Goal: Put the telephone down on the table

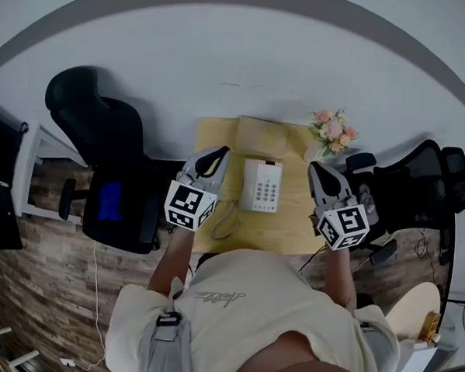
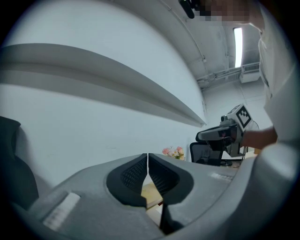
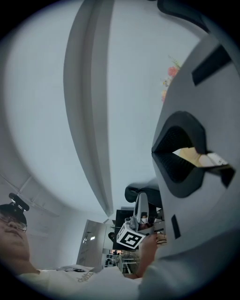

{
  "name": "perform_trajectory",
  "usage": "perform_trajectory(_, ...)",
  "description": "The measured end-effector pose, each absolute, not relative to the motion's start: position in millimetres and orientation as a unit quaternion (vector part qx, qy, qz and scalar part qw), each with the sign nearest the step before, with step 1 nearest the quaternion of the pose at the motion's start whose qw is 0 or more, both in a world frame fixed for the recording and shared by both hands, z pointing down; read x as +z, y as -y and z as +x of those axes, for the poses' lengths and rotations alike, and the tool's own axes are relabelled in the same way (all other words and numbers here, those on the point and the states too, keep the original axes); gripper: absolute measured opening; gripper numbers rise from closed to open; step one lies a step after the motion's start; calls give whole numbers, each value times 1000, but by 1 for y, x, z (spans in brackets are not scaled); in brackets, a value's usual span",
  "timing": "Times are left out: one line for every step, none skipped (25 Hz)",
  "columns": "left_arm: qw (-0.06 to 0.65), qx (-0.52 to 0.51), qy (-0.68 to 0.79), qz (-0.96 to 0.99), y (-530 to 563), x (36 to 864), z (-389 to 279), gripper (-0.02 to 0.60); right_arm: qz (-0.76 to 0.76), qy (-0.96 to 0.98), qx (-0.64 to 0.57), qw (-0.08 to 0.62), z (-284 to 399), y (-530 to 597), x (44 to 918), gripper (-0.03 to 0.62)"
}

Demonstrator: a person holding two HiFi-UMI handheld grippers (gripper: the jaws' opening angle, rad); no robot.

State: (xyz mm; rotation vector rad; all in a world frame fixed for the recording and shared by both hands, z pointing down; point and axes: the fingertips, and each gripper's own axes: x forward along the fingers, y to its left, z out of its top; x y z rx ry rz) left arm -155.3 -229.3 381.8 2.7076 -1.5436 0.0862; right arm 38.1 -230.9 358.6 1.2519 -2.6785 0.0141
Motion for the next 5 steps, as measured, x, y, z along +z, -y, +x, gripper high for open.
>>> perform_trajectory(15, 26, 496, 868, 230, 385, -158, 21, 423, 901, 7, 94, 38, 231, 361, 2)
perform_trajectory(16, 25, 497, 867, 231, 386, -160, 21, 425, 900, 8, 94, 38, 232, 363, 2)
perform_trajectory(15, 24, 497, 867, 233, 387, -163, 21, 427, 899, 8, 94, 38, 233, 364, 2)
perform_trajectory(15, 23, 497, 867, 235, 387, -166, 21, 429, 898, 7, 93, 37, 235, 364, 2)
perform_trajectory(14, 22, 497, 867, 237, 387, -169, 21, 432, 897, 6, 92, 37, 236, 364, 2)
